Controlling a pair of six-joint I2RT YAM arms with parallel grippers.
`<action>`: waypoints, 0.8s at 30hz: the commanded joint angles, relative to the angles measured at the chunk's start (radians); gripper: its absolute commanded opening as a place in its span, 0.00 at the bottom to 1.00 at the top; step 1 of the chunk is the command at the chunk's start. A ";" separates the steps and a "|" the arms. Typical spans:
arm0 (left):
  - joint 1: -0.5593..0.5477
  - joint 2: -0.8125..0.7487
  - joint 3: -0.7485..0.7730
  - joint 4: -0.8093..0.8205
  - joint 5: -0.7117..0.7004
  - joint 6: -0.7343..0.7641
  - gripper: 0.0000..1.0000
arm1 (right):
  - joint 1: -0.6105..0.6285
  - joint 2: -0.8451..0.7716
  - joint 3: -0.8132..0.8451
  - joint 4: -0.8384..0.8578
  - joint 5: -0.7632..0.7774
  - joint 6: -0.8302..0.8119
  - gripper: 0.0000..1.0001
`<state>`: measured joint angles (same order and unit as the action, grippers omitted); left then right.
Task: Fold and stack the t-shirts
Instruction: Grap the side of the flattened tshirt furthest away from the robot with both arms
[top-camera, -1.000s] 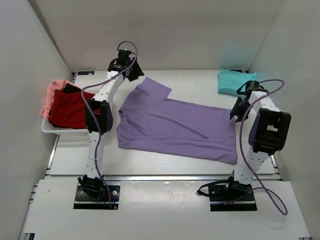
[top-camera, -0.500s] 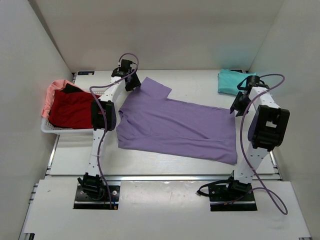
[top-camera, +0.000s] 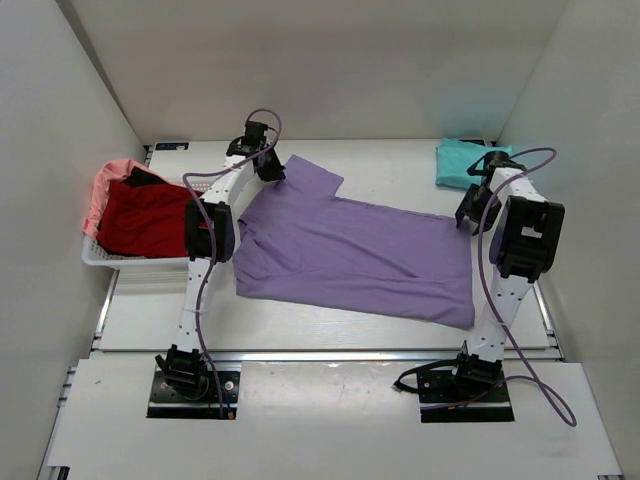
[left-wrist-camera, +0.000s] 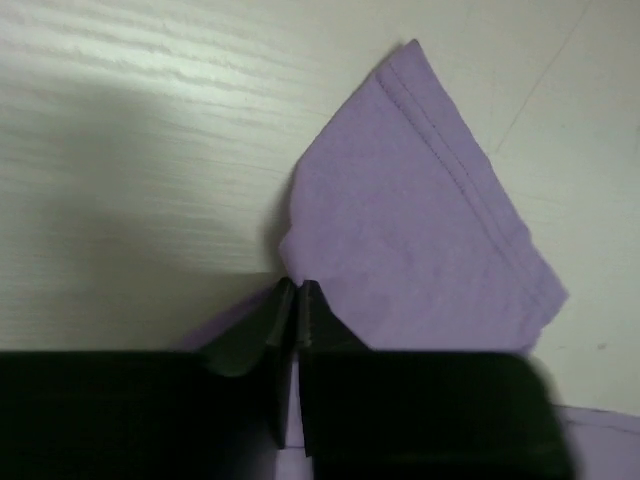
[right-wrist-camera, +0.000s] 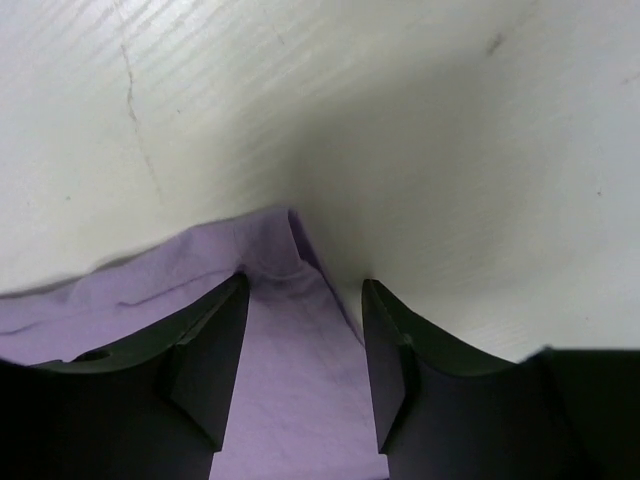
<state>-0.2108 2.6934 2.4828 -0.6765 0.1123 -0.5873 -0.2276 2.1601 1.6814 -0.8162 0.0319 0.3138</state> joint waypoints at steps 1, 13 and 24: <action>-0.007 0.009 0.018 -0.011 0.101 -0.016 0.02 | 0.010 0.026 0.054 -0.017 0.030 0.021 0.47; 0.047 -0.096 0.002 0.034 0.079 -0.048 0.00 | 0.022 0.075 0.191 0.002 -0.069 -0.044 0.00; 0.062 -0.251 -0.105 0.025 0.197 0.018 0.00 | -0.018 -0.041 0.146 0.043 -0.182 -0.100 0.00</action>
<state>-0.1448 2.6099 2.4210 -0.6613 0.2531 -0.6083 -0.2253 2.2223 1.8610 -0.8032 -0.1070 0.2420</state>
